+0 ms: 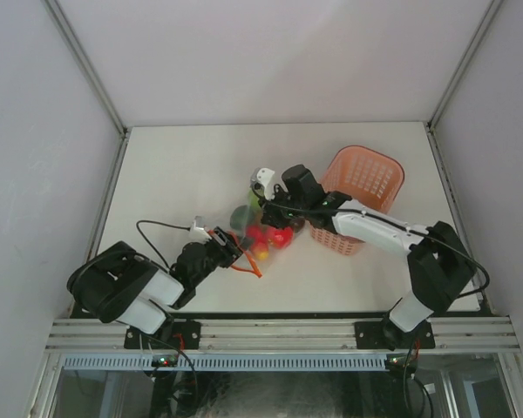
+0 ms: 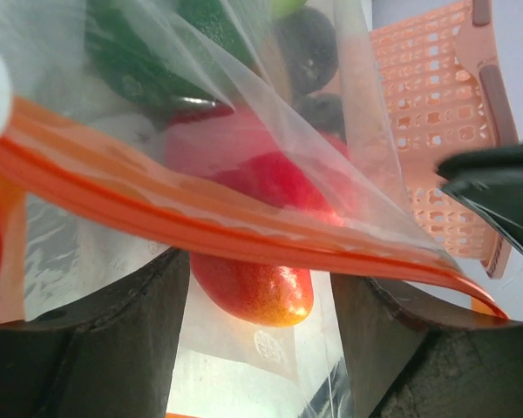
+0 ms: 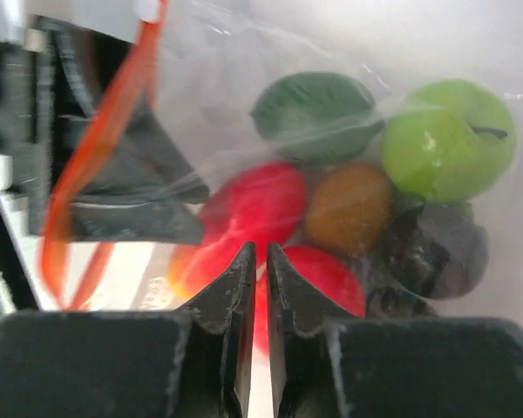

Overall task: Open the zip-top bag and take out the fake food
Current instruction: Pick up the fake fruit from the zipper food storage bag.

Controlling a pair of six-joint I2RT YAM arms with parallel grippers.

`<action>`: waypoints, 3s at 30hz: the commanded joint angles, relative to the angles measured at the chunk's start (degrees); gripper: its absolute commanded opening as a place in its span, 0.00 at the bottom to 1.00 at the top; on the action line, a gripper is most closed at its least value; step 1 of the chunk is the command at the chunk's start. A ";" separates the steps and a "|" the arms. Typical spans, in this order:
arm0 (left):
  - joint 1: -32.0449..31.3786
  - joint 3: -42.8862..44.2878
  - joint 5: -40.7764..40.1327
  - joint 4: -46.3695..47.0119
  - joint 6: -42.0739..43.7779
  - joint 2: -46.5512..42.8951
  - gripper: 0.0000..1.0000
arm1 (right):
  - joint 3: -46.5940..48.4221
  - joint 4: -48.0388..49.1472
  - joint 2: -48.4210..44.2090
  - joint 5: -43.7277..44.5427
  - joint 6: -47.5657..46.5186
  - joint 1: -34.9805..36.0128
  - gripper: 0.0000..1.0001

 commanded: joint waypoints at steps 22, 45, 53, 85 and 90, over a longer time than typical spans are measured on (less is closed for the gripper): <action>-0.51 4.88 0.67 -0.69 5.47 5.55 0.75 | 9.63 -8.15 16.99 -6.55 3.36 1.17 0.03; -0.22 5.71 -8.52 -58.76 20.48 -42.93 0.23 | 9.58 -7.95 15.56 0.24 4.34 -2.42 0.06; 0.19 9.76 -6.37 -72.23 23.50 -52.10 0.15 | 9.63 -8.69 12.21 -5.26 2.04 -2.41 0.11; 0.28 16.89 9.95 -63.24 31.64 -61.66 0.11 | 5.10 -11.02 -10.15 -40.76 -9.47 -5.58 0.52; -0.43 17.35 6.50 -58.27 38.65 -59.11 0.07 | 0.84 2.30 -12.37 -45.13 6.53 -9.57 0.59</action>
